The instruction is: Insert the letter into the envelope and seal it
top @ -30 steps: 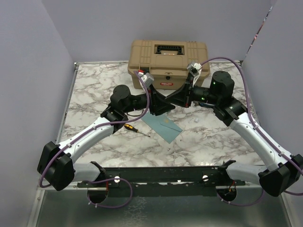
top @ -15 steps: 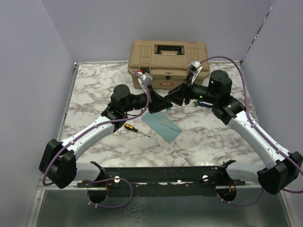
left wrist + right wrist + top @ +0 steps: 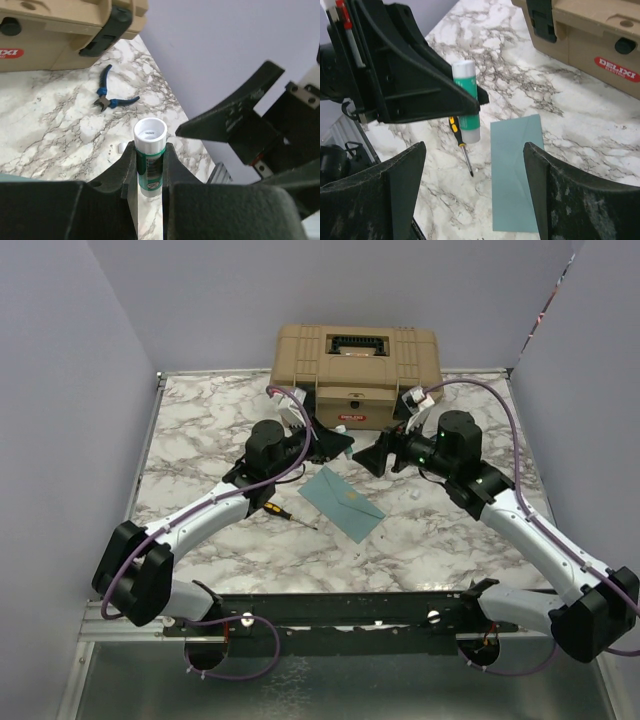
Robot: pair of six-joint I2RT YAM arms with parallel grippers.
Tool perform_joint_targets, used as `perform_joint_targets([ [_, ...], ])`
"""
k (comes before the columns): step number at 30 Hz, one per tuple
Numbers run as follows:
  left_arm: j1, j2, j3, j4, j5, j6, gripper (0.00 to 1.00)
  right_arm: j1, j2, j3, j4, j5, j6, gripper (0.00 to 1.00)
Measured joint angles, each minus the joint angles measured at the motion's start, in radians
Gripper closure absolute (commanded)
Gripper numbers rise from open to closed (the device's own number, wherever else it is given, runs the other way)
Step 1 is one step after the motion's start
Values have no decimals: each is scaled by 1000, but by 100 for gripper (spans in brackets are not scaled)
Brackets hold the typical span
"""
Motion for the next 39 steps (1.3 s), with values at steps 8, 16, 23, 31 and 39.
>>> perform_joint_targets([
  [8,2,13,5,-39,-57,-134,100,1,59,-22,1,-35,-33,24],
  [16,2,14,18,-39,-56,-192,92,8,150,14,24,-37,-19,35],
  [23,2,15,18,-39,-51,-206,82,8,168,39,76,-48,23,64],
  [31,19,16,21,-43,-8,-216,51,15,198,71,63,-116,16,99],
  [39,69,10,21,-45,143,-226,17,14,198,121,-66,-221,-174,99],
])
